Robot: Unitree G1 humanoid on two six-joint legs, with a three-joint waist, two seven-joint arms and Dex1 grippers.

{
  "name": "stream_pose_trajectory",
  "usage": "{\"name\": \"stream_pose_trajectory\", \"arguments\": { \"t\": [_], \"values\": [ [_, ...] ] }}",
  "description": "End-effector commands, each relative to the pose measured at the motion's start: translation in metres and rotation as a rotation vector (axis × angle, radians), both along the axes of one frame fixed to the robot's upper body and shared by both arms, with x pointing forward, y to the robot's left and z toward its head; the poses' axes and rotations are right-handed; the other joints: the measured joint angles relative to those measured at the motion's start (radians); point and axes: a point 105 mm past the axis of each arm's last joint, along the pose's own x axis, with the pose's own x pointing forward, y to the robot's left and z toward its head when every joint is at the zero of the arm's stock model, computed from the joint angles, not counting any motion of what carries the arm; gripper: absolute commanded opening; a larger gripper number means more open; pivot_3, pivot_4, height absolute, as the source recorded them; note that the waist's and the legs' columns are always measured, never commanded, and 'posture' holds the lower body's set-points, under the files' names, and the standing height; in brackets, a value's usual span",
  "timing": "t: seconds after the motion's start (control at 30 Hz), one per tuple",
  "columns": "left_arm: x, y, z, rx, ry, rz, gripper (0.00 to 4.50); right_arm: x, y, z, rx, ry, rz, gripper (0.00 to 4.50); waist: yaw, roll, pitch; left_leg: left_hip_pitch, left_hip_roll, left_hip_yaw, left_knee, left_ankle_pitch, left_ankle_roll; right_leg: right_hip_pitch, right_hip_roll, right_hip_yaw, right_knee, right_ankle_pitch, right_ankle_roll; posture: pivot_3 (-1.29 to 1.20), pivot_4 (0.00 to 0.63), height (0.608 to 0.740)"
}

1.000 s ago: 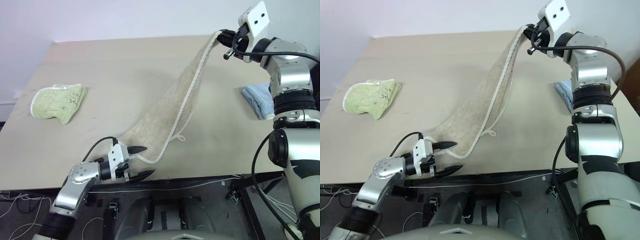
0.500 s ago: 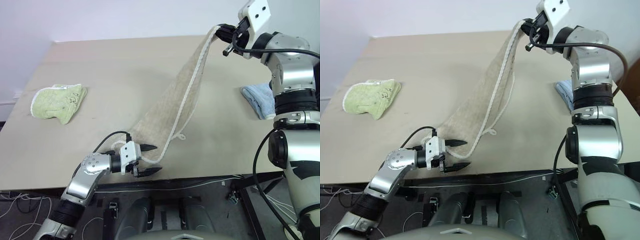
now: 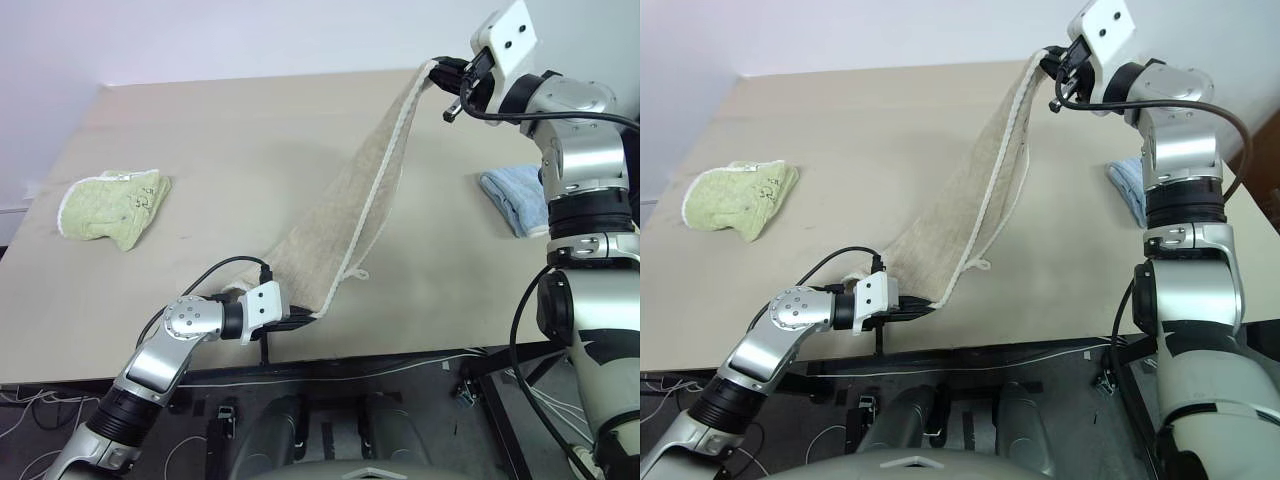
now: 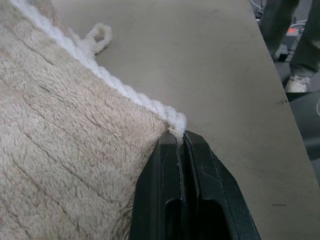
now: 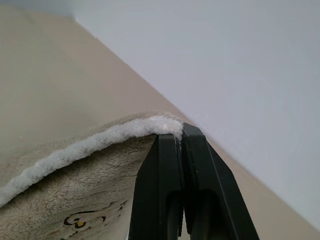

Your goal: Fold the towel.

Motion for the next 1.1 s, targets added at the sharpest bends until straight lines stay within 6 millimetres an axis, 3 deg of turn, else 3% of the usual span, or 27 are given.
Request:
{"name": "stream_pose_trajectory", "arguments": {
  "t": [0.03, 0.1, 0.3, 0.47, 0.6, 0.8, 0.93, 1.1],
  "values": [
    [0.004, 0.009, 0.004, -0.084, 0.076, 0.081, 0.04, -0.006, -0.005, 0.021, 0.003, -0.070, -0.015, 0.00, -0.002, 0.000, 0.000, 0.000, 0.000, 0.000, 0.000, 0.000, 0.000, 0.000, 0.000, 0.000, 0.000, 0.000, 0.000, 0.00, 0.150, 0.740],
    [0.006, 0.014, 0.015, -0.162, 0.085, 0.104, 0.04, -0.006, -0.007, 0.022, 0.007, -0.069, -0.022, 0.00, -0.001, 0.000, 0.000, 0.000, 0.000, 0.000, 0.000, 0.000, 0.000, 0.000, 0.000, 0.000, 0.000, 0.000, 0.000, 0.00, 0.150, 0.740],
    [0.020, 0.069, 0.082, -0.462, 0.080, 0.203, 0.04, -0.004, -0.020, 0.022, 0.025, -0.068, -0.070, 0.00, 0.002, 0.000, 0.000, -0.001, 0.000, 0.000, 0.001, 0.000, 0.000, -0.001, 0.000, 0.000, 0.000, 0.000, 0.000, 0.00, 0.150, 0.740],
    [0.045, 0.105, 0.125, -0.551, -0.020, 0.295, 0.04, -0.001, -0.028, 0.022, 0.036, -0.064, -0.100, 0.00, 0.004, 0.000, 0.000, -0.001, 0.000, -0.001, 0.002, 0.000, 0.000, 0.001, 0.000, -0.001, 0.000, 0.000, 0.000, 0.00, 0.150, 0.740],
    [0.072, 0.116, 0.159, -0.647, -0.110, 0.355, 0.04, 0.002, -0.033, 0.022, 0.051, -0.067, -0.127, 0.00, 0.006, -0.001, 0.001, -0.001, -0.001, -0.001, 0.003, 0.000, 0.000, 0.001, 0.000, -0.002, 0.000, 0.000, 0.000, 0.00, 0.150, 0.740],
    [0.135, 0.144, 0.211, -0.748, -0.273, 0.588, 0.04, 0.012, -0.051, 0.027, 0.111, -0.057, -0.219, 0.00, 0.002, -0.002, 0.001, -0.001, -0.002, -0.001, 0.004, 0.001, 0.000, 0.000, 0.001, -0.003, 0.002, 0.001, 0.001, 0.00, 0.150, 0.740],
    [0.157, 0.157, 0.234, -0.762, -0.314, 0.650, 0.04, 0.017, -0.059, 0.033, 0.115, -0.084, -0.278, 0.00, -0.002, -0.002, 0.002, -0.001, -0.002, -0.001, 0.004, 0.001, 0.000, 0.000, 0.001, -0.002, 0.002, 0.000, 0.001, 0.00, 0.150, 0.740],
    [0.166, 0.174, 0.261, -0.747, -0.395, 0.750, 0.04, 0.012, -0.066, 0.045, 0.078, -0.119, -0.276, 0.00, -0.002, -0.002, 0.002, -0.003, -0.002, 0.000, 0.003, 0.001, 0.000, -0.002, 0.001, -0.002, 0.003, 0.000, 0.002, 0.00, 0.150, 0.740]
  ]
}}
